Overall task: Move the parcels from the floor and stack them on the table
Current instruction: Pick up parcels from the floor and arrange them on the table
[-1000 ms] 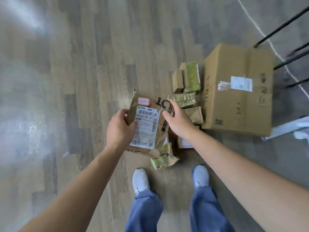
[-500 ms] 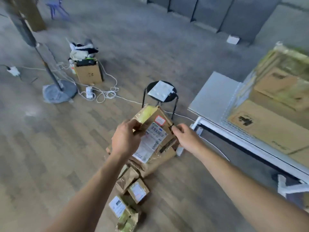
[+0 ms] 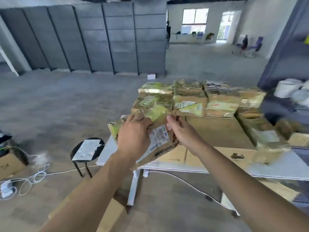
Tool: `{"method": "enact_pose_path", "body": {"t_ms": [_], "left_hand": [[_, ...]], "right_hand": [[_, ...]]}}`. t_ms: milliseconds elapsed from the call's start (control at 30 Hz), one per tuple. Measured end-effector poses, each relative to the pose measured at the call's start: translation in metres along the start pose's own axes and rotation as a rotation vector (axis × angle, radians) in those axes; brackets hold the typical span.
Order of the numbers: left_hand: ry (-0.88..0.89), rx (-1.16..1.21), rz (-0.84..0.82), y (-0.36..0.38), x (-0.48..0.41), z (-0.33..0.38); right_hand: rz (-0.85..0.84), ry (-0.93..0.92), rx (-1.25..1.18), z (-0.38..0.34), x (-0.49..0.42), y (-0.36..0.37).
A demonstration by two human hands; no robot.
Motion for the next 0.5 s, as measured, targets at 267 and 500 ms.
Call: {"method": "enact_pose_path", "body": {"t_ms": [267,500], "left_hand": [[0.243,-0.025,-0.013,0.056,-0.101,0.118],[0.402,0.056,0.063,0.107,-0.148,0.152]], "right_hand": [[0.180,0.133,-0.063,0.029,-0.015,-0.152],[0.370,0.249,-0.223,0.056,-0.042,-0.220]]}}
Point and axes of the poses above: each hand's wrist, its own x-axis away from the middle knuckle, its own y-axis out of the palm, z = x × y, the point moved 10 cm from there along -x, towards the middle knuckle, and after that the axes turned 12 degrees about y, right-handed, at the moved point
